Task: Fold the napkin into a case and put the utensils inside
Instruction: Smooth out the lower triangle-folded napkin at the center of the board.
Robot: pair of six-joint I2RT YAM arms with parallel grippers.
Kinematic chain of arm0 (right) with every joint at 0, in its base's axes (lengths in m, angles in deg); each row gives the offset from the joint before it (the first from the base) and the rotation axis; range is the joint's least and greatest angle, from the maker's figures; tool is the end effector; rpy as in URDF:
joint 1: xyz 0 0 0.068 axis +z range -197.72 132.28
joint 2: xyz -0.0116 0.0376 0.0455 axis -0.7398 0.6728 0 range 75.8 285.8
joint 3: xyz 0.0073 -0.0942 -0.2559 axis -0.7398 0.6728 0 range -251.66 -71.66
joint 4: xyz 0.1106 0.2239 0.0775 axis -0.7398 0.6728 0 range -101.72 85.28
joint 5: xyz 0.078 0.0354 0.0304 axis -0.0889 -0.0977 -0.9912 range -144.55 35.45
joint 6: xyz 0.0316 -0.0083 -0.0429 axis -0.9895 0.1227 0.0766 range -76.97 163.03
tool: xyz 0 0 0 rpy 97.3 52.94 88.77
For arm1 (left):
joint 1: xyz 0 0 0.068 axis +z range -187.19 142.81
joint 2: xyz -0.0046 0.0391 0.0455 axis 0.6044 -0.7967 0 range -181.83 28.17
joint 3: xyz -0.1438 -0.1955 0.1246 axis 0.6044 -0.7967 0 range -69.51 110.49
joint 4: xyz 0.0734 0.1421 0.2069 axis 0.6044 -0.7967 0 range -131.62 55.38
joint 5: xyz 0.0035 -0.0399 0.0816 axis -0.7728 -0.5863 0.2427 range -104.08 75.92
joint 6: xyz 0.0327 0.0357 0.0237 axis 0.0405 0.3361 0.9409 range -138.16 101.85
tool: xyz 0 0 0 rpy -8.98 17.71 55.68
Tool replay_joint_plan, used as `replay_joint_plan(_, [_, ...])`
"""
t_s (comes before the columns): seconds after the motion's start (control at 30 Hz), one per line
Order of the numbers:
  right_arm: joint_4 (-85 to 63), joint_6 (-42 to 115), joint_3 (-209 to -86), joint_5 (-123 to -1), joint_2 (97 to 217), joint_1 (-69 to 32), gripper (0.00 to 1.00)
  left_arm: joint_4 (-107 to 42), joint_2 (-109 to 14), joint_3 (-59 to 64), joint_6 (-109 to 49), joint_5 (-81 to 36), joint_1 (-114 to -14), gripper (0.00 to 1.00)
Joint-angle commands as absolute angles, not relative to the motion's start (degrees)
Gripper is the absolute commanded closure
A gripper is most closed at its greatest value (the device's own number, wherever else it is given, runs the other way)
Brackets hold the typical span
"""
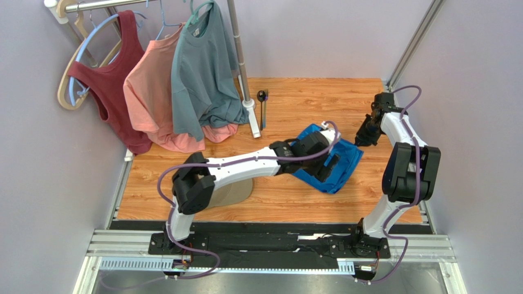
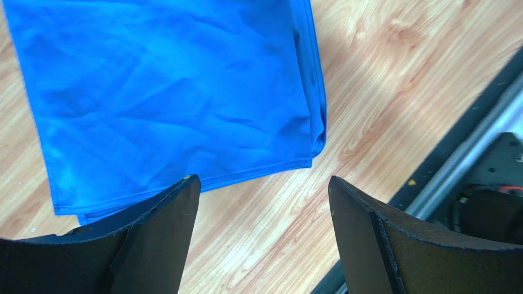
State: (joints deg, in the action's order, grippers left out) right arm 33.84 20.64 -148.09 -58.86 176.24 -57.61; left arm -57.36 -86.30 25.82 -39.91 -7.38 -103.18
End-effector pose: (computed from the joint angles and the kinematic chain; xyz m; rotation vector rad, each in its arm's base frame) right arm 0.3495 -0.0582 0.2256 0.7579 2.6863 0.1593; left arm 0.1917 -0.4202 0.2571 0.8399 2.2319 -0.6369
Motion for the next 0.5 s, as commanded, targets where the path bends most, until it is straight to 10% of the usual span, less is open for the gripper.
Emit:
replay_joint_plan(0.0, [32.0,22.3,-147.0,-45.2,178.4,-57.8,0.73,-55.6,-83.1,22.5,-42.2,-19.0,-100.0,0.18])
replay_joint_plan(0.23, [32.9,22.2,-147.1,-47.0,177.1,-56.9,0.57,-54.9,-86.0,23.8,-42.8,-25.1,-96.9,0.36])
replay_joint_plan(0.47, [27.0,20.4,-141.1,-58.2,175.5,-53.1,0.73,-57.5,-95.7,31.7,-42.7,-27.4,-94.6,0.53])
